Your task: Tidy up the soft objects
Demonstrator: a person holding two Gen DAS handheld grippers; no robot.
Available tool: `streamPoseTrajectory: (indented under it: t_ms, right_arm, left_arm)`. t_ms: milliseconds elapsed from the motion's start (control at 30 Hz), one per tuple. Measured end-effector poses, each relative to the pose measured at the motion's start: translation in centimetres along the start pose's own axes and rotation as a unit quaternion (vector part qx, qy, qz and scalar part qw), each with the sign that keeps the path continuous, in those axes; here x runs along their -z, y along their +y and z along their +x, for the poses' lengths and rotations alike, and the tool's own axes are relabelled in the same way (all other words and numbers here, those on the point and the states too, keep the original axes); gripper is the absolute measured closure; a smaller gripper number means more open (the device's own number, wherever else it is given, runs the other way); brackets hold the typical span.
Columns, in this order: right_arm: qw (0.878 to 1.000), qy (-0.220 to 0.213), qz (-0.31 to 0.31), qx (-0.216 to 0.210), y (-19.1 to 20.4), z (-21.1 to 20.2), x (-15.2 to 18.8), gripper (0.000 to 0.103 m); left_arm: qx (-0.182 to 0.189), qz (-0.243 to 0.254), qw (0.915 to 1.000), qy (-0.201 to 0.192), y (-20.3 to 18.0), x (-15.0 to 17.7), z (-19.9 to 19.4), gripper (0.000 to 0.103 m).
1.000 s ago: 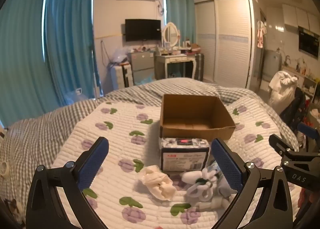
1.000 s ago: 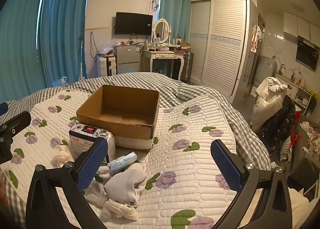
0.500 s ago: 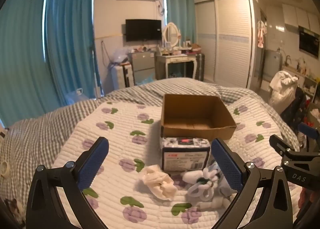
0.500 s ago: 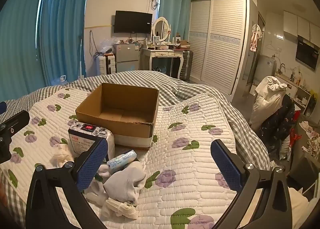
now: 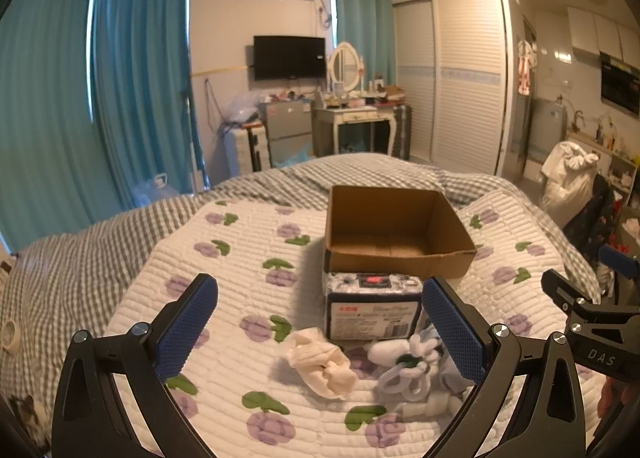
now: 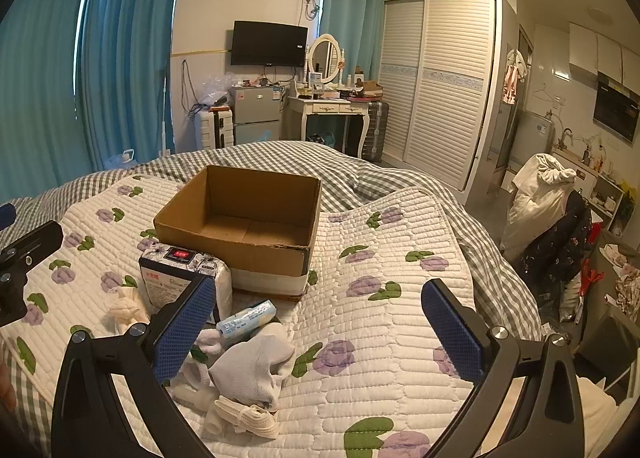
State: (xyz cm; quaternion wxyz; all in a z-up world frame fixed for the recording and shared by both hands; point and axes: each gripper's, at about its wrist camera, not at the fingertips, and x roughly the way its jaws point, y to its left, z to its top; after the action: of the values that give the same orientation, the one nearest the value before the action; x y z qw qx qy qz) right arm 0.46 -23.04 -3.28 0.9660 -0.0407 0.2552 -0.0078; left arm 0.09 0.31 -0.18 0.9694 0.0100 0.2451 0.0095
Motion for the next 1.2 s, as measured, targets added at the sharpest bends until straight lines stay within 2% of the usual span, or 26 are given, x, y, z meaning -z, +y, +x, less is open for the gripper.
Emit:
streamPoseTrajectory:
  t_ms: [1000, 1200]
  right_arm:
    - [1.0, -0.003, -0.006, -0.002, 0.3, -0.9, -0.2, 0.0]
    - [1.0, -0.006, -0.007, -0.003, 0.5, -1.6, -0.4, 0.0]
  left_arm:
    - [0.004, -0.003, 1.0, 0.002, 0.1, 0.0, -0.1, 0.0]
    - [0.009, 0.001, 0.9999, -0.006, -0.3, -0.3, -1.1, 0.0]
